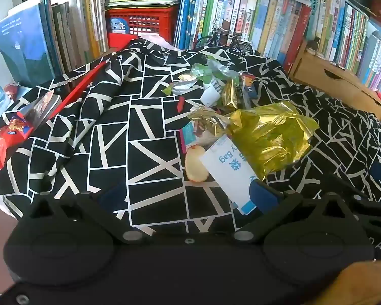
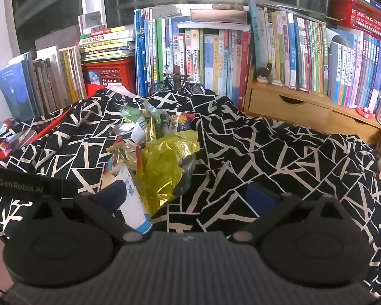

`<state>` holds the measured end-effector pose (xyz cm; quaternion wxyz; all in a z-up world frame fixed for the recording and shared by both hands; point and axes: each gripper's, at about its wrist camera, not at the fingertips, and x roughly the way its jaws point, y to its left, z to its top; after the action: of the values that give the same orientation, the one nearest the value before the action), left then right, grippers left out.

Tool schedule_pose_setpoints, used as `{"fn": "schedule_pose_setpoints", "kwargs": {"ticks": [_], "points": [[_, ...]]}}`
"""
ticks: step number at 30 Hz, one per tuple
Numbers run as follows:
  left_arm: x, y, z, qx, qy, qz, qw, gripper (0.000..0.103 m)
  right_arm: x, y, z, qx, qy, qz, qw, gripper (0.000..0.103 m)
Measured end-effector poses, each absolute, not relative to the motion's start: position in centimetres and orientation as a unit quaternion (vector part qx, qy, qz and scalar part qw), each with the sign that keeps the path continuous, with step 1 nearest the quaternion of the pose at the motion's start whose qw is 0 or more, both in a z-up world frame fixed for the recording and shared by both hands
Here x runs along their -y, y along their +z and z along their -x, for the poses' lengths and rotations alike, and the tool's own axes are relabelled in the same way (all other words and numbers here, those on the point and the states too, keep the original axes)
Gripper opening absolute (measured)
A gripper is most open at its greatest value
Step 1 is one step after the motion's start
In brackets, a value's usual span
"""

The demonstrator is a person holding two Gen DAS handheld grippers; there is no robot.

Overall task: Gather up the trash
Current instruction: 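Move the left tool toward the gold foil bag on the blanket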

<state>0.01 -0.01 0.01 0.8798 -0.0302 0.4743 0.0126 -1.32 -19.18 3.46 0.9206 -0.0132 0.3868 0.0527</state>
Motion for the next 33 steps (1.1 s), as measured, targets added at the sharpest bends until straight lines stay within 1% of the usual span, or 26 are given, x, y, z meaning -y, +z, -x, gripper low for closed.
{"fn": "schedule_pose_setpoints", "kwargs": {"ticks": [14, 24, 33], "points": [[-1.4, -0.7, 0.7, -0.473, 0.012, 0.035, 0.88, 0.103, 19.2, 4.3, 0.9, -0.38, 0.049, 0.011, 0.924, 0.103], [-0.4, 0.5, 0.6, -0.476, 0.025, 0.034, 0.878, 0.103, 19.7, 4.2, 1.6, -0.37, 0.049, 0.012, 0.928, 0.103], [-0.3, 0.4, 0.8, -0.475, 0.024, 0.034, 0.879, 0.103, 19.6, 4.2, 1.8, -0.366, 0.05, 0.015, 0.929, 0.103]]}}
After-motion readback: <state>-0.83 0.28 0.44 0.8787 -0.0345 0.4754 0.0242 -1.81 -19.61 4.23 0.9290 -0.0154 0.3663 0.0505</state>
